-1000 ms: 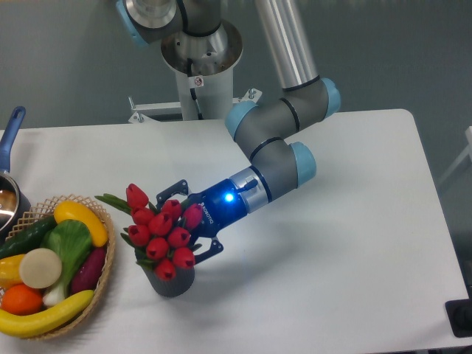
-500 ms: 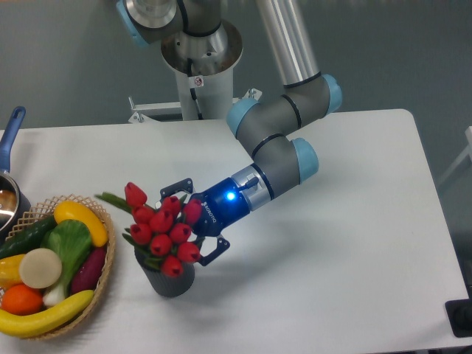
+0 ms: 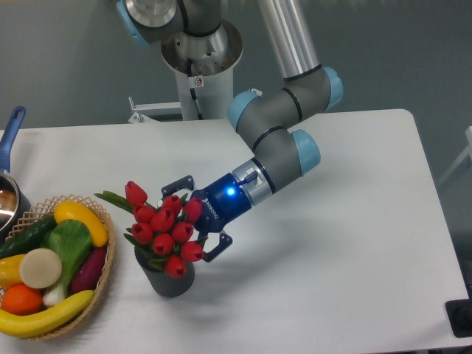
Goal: Insert the flowers into the vase
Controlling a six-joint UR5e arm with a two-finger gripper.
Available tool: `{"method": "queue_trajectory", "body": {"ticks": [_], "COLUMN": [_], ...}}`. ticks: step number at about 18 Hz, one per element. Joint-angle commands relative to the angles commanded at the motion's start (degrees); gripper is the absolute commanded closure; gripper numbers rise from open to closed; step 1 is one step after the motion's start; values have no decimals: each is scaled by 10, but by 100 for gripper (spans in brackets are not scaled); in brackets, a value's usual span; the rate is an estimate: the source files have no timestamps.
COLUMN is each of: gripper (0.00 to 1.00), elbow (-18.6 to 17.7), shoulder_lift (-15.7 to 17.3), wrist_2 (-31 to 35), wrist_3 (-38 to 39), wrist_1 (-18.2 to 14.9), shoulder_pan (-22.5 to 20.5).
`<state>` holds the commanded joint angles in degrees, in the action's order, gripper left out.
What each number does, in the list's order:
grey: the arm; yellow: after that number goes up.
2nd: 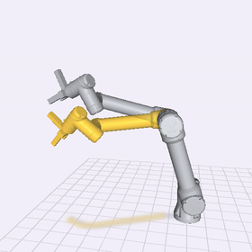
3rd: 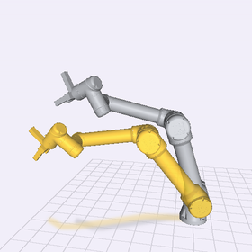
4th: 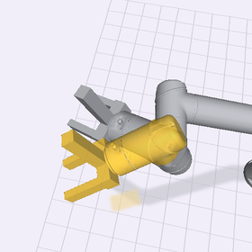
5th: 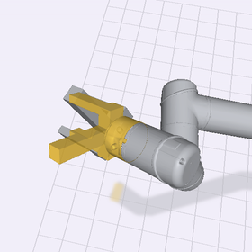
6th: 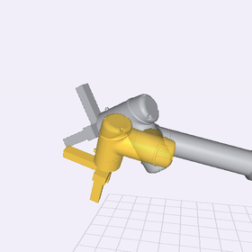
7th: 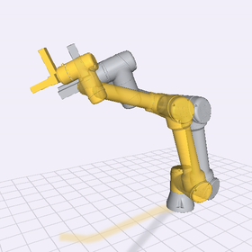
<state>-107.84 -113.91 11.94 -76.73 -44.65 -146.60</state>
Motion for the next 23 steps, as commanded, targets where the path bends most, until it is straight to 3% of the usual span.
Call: {"method": "queue_trajectory", "body": {"ticks": [10,14,19,23], "gripper": [0,0,0,0], "elbow": [-7,-11,-49,-53], "shoulder_lift": [50,78,178,230], "wrist_2": [110,189,302,383], "wrist_3": [-2,-30,-51,-50], "wrist_1": [2,1,0,-2], "shoulder_pan": [-17,-24,-81,-118]}}
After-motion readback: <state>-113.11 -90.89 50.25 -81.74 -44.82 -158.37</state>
